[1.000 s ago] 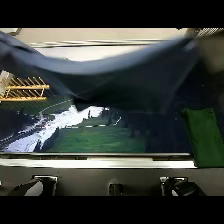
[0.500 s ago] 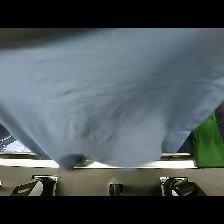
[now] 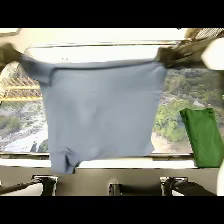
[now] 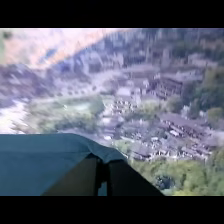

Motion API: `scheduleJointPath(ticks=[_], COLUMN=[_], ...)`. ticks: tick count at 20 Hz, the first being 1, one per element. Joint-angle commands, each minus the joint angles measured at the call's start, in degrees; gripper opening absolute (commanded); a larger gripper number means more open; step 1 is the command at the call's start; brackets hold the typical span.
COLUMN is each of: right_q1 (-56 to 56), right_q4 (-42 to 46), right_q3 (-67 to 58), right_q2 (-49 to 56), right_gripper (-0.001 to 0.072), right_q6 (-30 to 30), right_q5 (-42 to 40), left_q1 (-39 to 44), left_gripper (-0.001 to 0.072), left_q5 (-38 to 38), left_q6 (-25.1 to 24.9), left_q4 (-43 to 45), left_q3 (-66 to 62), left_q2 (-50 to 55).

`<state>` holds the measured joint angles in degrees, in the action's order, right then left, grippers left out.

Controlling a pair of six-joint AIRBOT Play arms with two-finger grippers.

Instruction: Fold the clothes and pants, and hang the long-sleeved shirts on hangers.

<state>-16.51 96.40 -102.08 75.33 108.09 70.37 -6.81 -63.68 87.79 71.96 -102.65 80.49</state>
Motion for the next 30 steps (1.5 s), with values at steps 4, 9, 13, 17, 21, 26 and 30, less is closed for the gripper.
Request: scheduleJointPath(ticks=[4,9,13,17,21,26,30], right_q1=[11.43,14.51,15.19,21.68,30.82,34.88,34.88], right_q4=[-22.21,-28.48,-35.39,-38.25,-37.05,-35.08,-35.01], right_q3=[3.58,3.58,3.43,3.37,8.09,33.81,48.85], right_q2=[24.22,31.47,31.67,26.01,19.43,8.87,4.48], right_gripper=[0.0027,0.0030,0.0328,0.0483,0.0477,0.0477,0.0477], right_q6=[5.57,2.38,-2.60,-18.95,-30.16,-34.97,-37.88], right_q5=[-10.73,-13.09,-11.52,2.82,17.68,15.98,10.16], left_q1=[5.09,5.92,4.59,-0.87,-7.28,-14.97,-21.05], left_gripper=[0.0014,0.0015,0.0212,0.0274,0.0472,0.0471,0.0471], left_q5=[5.57,5.22,1.95,-10.71,-14.05,-11.80,-8.92], left_q6=[1.36,1.29,1.05,-2.27,-3.28,-5.60,-9.25], left_q4=[-0.15,-6.43,-9.27,-9.44,-10.64,-14.95,-16.37], left_q3=[0.22,0.22,-1.11,-6.29,0.50,26.27,44.83], left_q2=[24.44,30.62,30.62,27.52,18.75,2.82,-9.31])
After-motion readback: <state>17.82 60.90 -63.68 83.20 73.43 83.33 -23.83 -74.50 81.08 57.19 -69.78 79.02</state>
